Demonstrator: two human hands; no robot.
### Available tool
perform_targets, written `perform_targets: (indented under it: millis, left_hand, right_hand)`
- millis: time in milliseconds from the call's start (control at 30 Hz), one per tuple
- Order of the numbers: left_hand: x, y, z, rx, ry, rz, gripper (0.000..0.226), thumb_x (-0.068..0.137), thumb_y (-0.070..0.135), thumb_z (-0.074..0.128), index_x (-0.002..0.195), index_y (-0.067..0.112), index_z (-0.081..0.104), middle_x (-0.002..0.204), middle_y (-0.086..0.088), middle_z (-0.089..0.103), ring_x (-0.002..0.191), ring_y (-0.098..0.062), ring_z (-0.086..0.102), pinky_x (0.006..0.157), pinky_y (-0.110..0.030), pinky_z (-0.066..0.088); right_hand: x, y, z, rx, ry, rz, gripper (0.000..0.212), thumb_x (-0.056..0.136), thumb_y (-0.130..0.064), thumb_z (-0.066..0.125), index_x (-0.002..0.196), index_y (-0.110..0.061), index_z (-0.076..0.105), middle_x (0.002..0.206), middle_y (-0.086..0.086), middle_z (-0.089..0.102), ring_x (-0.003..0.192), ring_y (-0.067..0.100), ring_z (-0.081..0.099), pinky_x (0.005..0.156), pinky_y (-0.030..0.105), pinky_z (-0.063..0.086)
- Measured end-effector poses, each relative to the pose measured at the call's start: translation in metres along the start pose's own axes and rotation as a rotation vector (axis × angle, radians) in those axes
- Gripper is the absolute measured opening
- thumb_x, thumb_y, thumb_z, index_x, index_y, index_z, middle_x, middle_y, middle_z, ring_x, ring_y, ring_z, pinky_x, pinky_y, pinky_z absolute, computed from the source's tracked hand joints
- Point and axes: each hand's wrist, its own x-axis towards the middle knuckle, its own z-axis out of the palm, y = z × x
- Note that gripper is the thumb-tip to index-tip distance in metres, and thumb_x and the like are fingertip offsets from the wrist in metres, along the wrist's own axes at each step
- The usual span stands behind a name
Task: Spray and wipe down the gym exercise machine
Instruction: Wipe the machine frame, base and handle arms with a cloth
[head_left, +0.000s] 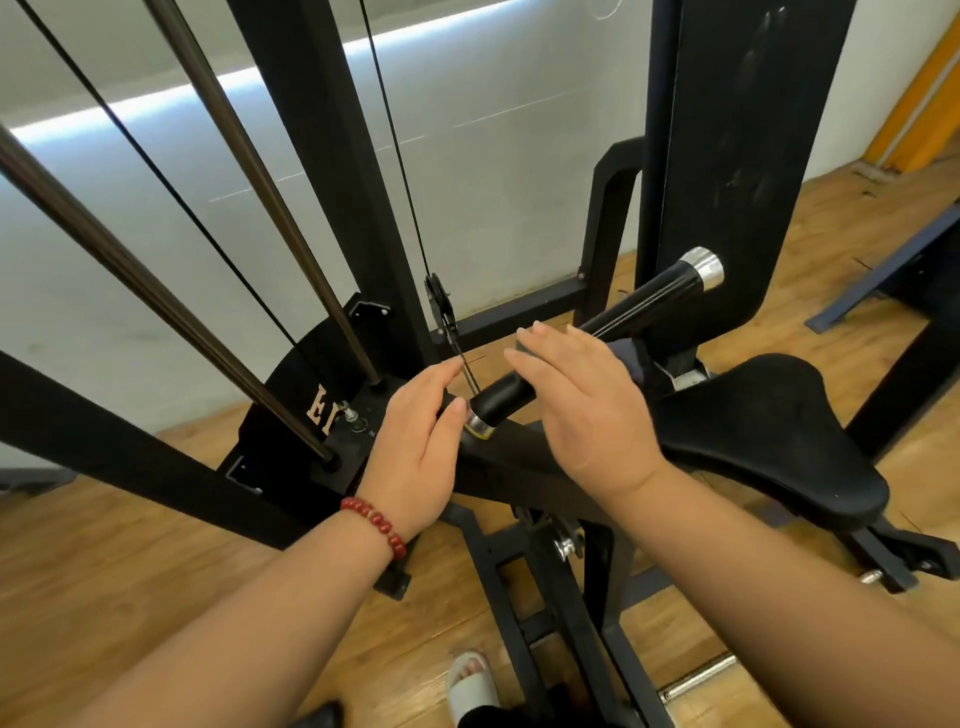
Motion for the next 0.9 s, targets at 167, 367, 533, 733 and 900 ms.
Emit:
perform_targets:
  millis: [167, 367, 533, 733, 900]
  left_hand:
    - [0.002, -0.001, 0.004, 0.030, 0.016, -0.009, 0.043, 0.103, 0.026, 0.030, 0.145, 0.023, 0.038, 0.144, 0.007, 0.043, 0.134, -0.002, 0.030, 0.109, -0.024, 0.023]
    - [0.002, -0.011, 0.005, -0.043, 0.038, 0.060, 0.050, 0.098, 0.037, 0.023, 0.141, 0.023, 0.044, 0.138, 0.008, 0.049, 0.131, -0.005, 0.041, 0.112, -0.034, 0.036]
    - [-0.002, -0.015, 0.002, -0.119, 0.023, 0.023, 0.044, 0.098, 0.038, 0.021, 0.139, 0.036, 0.038, 0.139, 0.015, 0.043, 0.133, 0.004, 0.035, 0.110, -0.017, 0.027]
    - [-0.016, -0.030, -0.007, -0.103, -0.017, -0.038, 0.038, 0.104, 0.034, 0.027, 0.142, 0.039, 0.027, 0.140, 0.022, 0.035, 0.126, 0.019, 0.030, 0.104, -0.002, 0.022]
    - [-0.016, -0.033, -0.008, -0.056, -0.053, -0.023, 0.047, 0.103, 0.028, 0.031, 0.150, 0.027, 0.026, 0.136, 0.019, 0.033, 0.113, 0.026, 0.032, 0.092, 0.008, 0.021]
  right_hand:
    - [0.017, 0.016, -0.015, -0.113, -0.011, 0.176, 0.040, 0.086, -0.004, 0.063, 0.126, -0.003, 0.060, 0.123, 0.015, 0.065, 0.122, 0.030, 0.058, 0.113, 0.042, 0.032]
    - [0.001, -0.044, 0.017, 0.122, -0.052, 0.060, 0.031, 0.090, -0.013, 0.051, 0.115, -0.005, 0.068, 0.116, 0.010, 0.070, 0.115, 0.021, 0.062, 0.114, 0.033, 0.032]
    - [-0.021, -0.015, 0.015, 0.188, -0.129, -0.204, 0.037, 0.089, -0.003, 0.055, 0.125, -0.007, 0.060, 0.132, 0.013, 0.060, 0.132, 0.022, 0.047, 0.120, 0.035, 0.025]
    - [-0.006, -0.053, 0.034, 0.240, 0.076, 0.158, 0.031, 0.092, -0.005, 0.048, 0.118, -0.004, 0.066, 0.124, 0.011, 0.065, 0.127, 0.019, 0.050, 0.120, 0.033, 0.024]
    - [-0.027, -0.051, 0.018, 0.490, -0.047, 0.111, 0.030, 0.091, -0.004, 0.050, 0.116, -0.004, 0.066, 0.127, 0.006, 0.063, 0.127, 0.014, 0.053, 0.116, 0.031, 0.032]
